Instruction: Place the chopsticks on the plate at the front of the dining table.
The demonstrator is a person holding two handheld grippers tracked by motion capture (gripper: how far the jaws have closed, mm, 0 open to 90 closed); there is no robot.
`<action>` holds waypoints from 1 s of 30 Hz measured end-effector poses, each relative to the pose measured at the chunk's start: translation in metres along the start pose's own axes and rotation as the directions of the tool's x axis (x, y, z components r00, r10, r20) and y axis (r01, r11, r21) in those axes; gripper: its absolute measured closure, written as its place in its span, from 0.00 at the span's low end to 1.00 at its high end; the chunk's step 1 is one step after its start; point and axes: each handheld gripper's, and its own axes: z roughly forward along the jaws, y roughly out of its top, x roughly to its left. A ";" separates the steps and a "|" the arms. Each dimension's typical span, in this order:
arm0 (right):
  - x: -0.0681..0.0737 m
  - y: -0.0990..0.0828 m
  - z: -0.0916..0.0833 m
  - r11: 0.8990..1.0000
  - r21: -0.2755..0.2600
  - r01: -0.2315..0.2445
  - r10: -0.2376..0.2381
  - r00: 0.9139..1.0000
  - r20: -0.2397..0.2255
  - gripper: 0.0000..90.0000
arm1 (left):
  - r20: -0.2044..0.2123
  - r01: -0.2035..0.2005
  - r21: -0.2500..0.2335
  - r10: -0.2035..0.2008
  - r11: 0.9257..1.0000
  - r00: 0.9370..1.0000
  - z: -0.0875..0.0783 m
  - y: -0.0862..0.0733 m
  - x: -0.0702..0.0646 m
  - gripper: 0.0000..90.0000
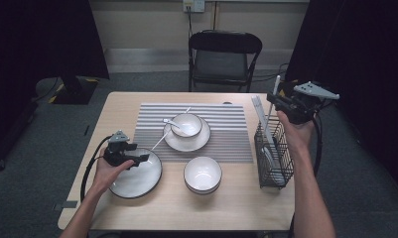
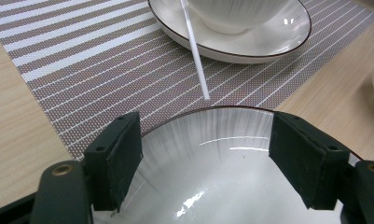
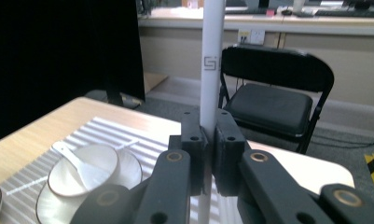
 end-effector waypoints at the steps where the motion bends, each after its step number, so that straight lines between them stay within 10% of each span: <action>1: 0.001 0.002 0.000 1.000 -0.001 0.006 -0.006 1.000 0.003 0.95 | -0.002 0.000 0.000 0.000 1.000 1.000 0.000 0.000 0.000 0.28; 30: 0.020 0.035 -0.009 0.998 -0.036 0.056 -0.055 0.998 0.016 0.95 | -0.008 0.000 -0.021 0.000 1.000 1.000 -0.002 0.002 -0.002 0.28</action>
